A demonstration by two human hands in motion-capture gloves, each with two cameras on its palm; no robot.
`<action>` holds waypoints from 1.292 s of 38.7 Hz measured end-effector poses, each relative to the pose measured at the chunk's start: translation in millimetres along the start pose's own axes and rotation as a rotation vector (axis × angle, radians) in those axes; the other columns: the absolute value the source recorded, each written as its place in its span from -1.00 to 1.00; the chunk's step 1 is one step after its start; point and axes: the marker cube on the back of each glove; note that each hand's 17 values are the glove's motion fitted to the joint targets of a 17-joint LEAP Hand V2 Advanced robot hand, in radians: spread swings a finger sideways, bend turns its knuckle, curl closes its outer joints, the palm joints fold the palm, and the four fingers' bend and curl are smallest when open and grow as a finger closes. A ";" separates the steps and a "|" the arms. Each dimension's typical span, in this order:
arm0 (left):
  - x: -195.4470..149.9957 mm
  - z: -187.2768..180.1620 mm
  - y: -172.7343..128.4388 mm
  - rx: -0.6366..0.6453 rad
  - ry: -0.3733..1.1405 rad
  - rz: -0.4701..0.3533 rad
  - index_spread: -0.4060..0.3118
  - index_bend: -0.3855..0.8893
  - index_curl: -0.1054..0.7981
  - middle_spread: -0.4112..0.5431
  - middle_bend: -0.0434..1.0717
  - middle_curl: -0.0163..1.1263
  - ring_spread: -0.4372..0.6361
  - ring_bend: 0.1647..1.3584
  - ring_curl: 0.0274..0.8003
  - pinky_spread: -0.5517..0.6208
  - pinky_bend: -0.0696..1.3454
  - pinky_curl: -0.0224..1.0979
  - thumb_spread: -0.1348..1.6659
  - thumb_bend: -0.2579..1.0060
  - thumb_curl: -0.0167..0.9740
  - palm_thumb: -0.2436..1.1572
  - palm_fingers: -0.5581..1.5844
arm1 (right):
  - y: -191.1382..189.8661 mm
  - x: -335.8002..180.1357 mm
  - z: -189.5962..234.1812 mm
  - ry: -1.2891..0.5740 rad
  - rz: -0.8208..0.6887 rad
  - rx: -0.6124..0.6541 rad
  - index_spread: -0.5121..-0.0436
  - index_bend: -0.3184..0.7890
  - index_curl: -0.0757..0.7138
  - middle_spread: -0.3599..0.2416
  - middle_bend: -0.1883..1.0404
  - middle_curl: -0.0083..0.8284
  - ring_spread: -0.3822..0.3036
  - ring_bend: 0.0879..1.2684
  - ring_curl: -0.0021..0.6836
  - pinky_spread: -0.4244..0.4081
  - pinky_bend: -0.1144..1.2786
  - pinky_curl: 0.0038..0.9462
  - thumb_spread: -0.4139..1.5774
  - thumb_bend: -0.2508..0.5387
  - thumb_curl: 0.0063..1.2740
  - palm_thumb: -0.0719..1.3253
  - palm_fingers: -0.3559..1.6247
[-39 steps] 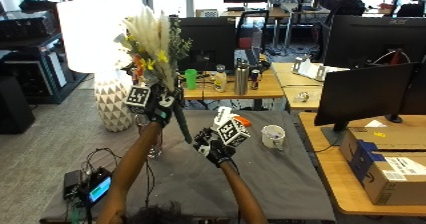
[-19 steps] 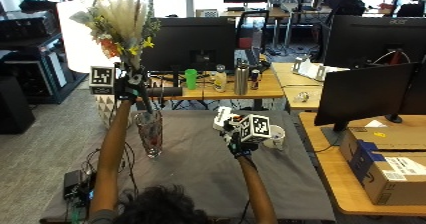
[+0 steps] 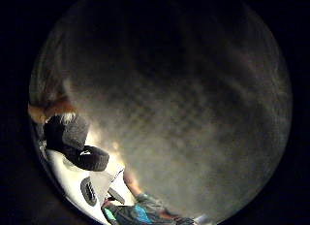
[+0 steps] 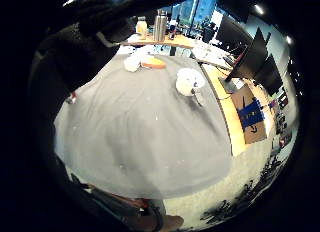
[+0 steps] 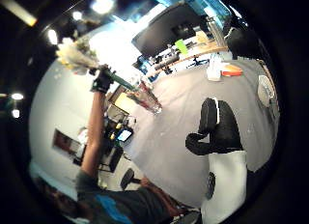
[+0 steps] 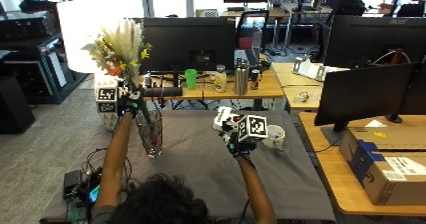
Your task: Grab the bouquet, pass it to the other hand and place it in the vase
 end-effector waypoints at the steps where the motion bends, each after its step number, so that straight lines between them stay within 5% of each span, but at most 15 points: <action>1: -13.3 1.2 -0.3 -0.001 0.006 -0.062 -0.71 -0.12 0.36 -0.87 0.12 0.10 -0.84 0.02 0.14 -0.72 -0.14 -0.17 0.53 -0.61 -0.48 0.14 0.64 | -0.1 -1.5 -0.8 0.001 -0.004 0.004 -0.09 -0.12 0.24 0.13 -0.37 0.01 0.38 -0.77 -0.03 0.74 -0.30 -0.27 0.50 -0.41 -0.09 0.41 0.06; 5: -57.9 3.1 -3.2 -0.004 -0.055 -0.147 -0.64 -0.17 0.34 -0.85 0.09 0.10 -0.82 -0.02 0.13 -0.64 -0.26 -0.21 0.52 -0.62 -0.48 0.14 0.55 | 0.6 -8.2 -6.0 0.003 -0.015 0.018 -0.10 -0.12 0.24 0.14 -0.39 0.00 0.40 -0.79 -0.03 0.77 -0.32 -0.27 0.51 -0.41 -0.10 0.41 0.06; 12: -69.6 1.4 29.5 -0.176 -0.148 -0.232 -0.39 -0.28 0.22 -0.76 0.03 0.10 -0.74 -0.09 0.14 -0.27 -0.52 -0.25 0.50 -0.63 -0.48 0.13 0.23 | 1.2 -15.7 -9.9 0.005 -0.035 0.032 -0.11 -0.12 0.24 0.15 -0.41 -0.02 0.44 -0.82 -0.02 0.80 -0.34 -0.27 0.51 -0.41 -0.11 0.40 0.05; 15: -58.3 -7.9 57.1 -0.321 -0.177 -0.270 -0.11 -0.26 0.18 -0.59 -0.13 0.09 -0.51 -0.23 0.15 0.08 -0.49 -0.22 0.42 -0.67 -0.49 0.05 -0.05 | 3.3 -18.7 -14.8 0.007 -0.039 0.040 -0.11 -0.11 0.24 0.15 -0.42 -0.03 0.45 -0.83 -0.02 0.80 -0.35 -0.26 0.51 -0.41 -0.12 0.40 0.04; 19: -79.9 -39.9 61.2 -0.247 -0.238 -0.353 0.10 -0.21 0.13 -0.34 -0.44 -0.03 -0.24 -0.28 0.05 0.34 -0.43 -0.25 0.31 -0.69 -0.49 -0.06 -0.15 | 4.5 -21.9 -18.3 0.006 -0.045 0.052 -0.13 -0.11 0.24 0.15 -0.42 -0.05 0.47 -0.83 -0.02 0.83 -0.36 -0.26 0.52 -0.41 -0.12 0.39 0.03; 24: -68.3 -89.0 67.7 -0.128 -0.228 -0.296 0.17 -0.18 0.06 -0.19 -0.61 -0.18 -0.10 -0.32 -0.11 0.49 -0.39 -0.31 0.25 -0.68 -0.49 -0.16 -0.08 | 6.8 -29.1 -24.9 -0.002 -0.059 0.060 -0.14 -0.10 0.25 0.17 -0.43 -0.08 0.49 -0.83 -0.02 0.83 -0.37 -0.26 0.52 -0.41 -0.13 0.39 0.02; 31: -28.7 -129.2 82.3 0.012 -0.236 -0.203 0.19 -0.20 0.02 -0.09 -0.60 -0.23 -0.01 -0.32 -0.13 0.57 -0.37 -0.30 0.20 -0.65 -0.47 -0.21 -0.07 | 8.1 -44.2 -27.3 -0.013 -0.083 0.065 -0.15 -0.09 0.26 0.19 -0.42 -0.10 0.51 -0.83 -0.03 0.84 -0.39 -0.26 0.52 -0.41 -0.14 0.39 0.01; 50: 24.6 -118.0 120.3 -0.033 -0.279 -0.030 0.18 -0.17 -0.03 -0.04 -0.60 -0.27 0.08 -0.33 -0.15 0.64 -0.45 -0.33 0.16 -0.64 -0.42 -0.25 -0.08 | 7.8 -63.4 -16.8 -0.017 -0.132 0.079 -0.19 -0.10 0.25 0.20 -0.42 -0.14 0.55 -0.84 -0.07 0.85 -0.38 -0.23 0.52 -0.41 -0.16 0.39 -0.03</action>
